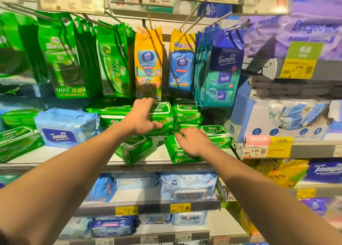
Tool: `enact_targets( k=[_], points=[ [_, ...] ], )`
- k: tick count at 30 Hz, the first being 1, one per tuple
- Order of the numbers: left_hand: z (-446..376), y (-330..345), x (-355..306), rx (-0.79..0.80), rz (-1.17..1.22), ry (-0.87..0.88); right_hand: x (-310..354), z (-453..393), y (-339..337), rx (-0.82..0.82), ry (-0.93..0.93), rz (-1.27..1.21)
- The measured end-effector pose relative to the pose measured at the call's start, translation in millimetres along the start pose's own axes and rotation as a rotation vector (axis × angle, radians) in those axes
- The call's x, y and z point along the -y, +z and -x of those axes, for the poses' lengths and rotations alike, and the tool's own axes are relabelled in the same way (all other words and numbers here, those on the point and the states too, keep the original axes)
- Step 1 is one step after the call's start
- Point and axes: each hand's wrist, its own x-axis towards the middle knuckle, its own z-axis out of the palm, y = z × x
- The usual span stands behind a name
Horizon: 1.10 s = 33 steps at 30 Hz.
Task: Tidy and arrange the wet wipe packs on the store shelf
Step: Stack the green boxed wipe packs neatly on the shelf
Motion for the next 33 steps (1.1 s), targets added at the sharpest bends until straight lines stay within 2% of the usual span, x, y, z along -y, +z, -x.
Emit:
enact_targets(
  k=[8,16,19,23,30,33],
  points=[
    [-12,19,1,0.008,0.012,-0.013,-10,-8,-8,-0.052,0.027,-0.178],
    [-14,33,13,0.038,-0.076,0.082,-20,-21,-13,-0.275,-0.037,-0.029],
    [-18,36,15,0.051,-0.216,0.084,-17,-34,-13,-0.208,-0.08,0.037],
    [-23,46,12,-0.008,-0.329,0.055,-15,-50,-14,-0.084,-0.024,0.042],
    [-43,47,13,-0.022,-0.415,0.116,-14,-55,-9,-0.15,0.046,0.041],
    [-48,52,9,-0.046,-0.386,0.07,-14,-55,-7,-0.163,0.047,0.027]
  ],
)
